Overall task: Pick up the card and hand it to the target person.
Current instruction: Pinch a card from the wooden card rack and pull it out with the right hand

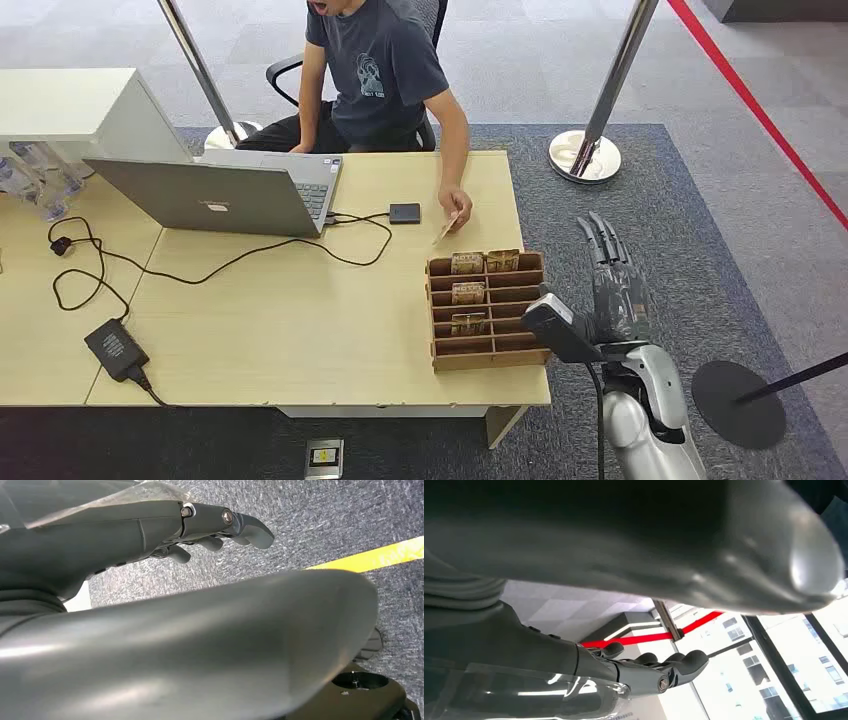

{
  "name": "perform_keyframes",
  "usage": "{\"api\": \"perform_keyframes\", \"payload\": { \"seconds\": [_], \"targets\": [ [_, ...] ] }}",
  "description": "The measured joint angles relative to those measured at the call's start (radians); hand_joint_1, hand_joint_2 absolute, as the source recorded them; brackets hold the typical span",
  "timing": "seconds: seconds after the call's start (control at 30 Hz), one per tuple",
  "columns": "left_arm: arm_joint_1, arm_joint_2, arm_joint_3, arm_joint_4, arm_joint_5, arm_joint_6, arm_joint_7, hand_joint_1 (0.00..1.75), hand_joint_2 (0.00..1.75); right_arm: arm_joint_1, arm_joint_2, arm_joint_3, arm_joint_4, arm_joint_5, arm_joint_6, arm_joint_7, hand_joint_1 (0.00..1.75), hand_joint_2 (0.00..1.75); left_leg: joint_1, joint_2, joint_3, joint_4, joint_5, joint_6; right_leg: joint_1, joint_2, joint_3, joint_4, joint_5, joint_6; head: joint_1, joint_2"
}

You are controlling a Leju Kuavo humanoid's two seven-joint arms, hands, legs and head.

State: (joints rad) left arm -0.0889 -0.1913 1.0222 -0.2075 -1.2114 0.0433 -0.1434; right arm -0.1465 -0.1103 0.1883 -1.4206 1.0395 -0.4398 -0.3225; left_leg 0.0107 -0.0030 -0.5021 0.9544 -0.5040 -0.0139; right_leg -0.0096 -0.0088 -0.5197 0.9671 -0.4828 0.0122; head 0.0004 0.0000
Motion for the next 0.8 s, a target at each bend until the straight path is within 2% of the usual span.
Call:
{"api": "perform_keyframes", "payload": {
  "seconds": [0.2, 0.43, 0.6, 0.8],
  "targets": [
    [-0.002, 0.002, -0.008, 0.000, -0.012, -0.007, 0.005, 0.00, 0.00, -0.041, -0.031, 0.029, 0.025, -0.014, 0.020, 0.022, 0.00, 0.00, 0.000, 0.000, 0.000, 0.000, 0.000, 0.000, 0.000, 0.000, 0.000, 0.000, 0.000, 0.000, 0.000, 0.000],
    [-0.008, 0.004, -0.012, 0.000, -0.017, -0.016, 0.004, 0.00, 0.00, -0.091, -0.042, 0.060, 0.075, -0.047, 0.083, 0.051, 0.00, 0.00, 0.000, 0.000, 0.000, 0.000, 0.000, 0.000, 0.000, 0.000, 0.000, 0.000, 0.000, 0.000, 0.000, 0.000],
    [-0.011, 0.006, -0.016, 0.000, -0.013, -0.014, 0.002, 0.00, 0.00, -0.135, -0.052, 0.077, 0.146, -0.104, 0.108, 0.031, 0.00, 0.00, 0.000, 0.000, 0.000, 0.000, 0.000, 0.000, 0.000, 0.000, 0.000, 0.000, 0.000, 0.000, 0.000, 0.000],
    [-0.011, 0.010, -0.017, 0.000, -0.012, -0.011, -0.004, 0.00, 0.00, -0.178, -0.055, 0.105, 0.237, -0.146, 0.094, 0.002, 0.00, 0.00, 0.000, 0.000, 0.000, 0.000, 0.000, 0.000, 0.000, 0.000, 0.000, 0.000, 0.000, 0.000, 0.000, 0.000]
  ]
}}
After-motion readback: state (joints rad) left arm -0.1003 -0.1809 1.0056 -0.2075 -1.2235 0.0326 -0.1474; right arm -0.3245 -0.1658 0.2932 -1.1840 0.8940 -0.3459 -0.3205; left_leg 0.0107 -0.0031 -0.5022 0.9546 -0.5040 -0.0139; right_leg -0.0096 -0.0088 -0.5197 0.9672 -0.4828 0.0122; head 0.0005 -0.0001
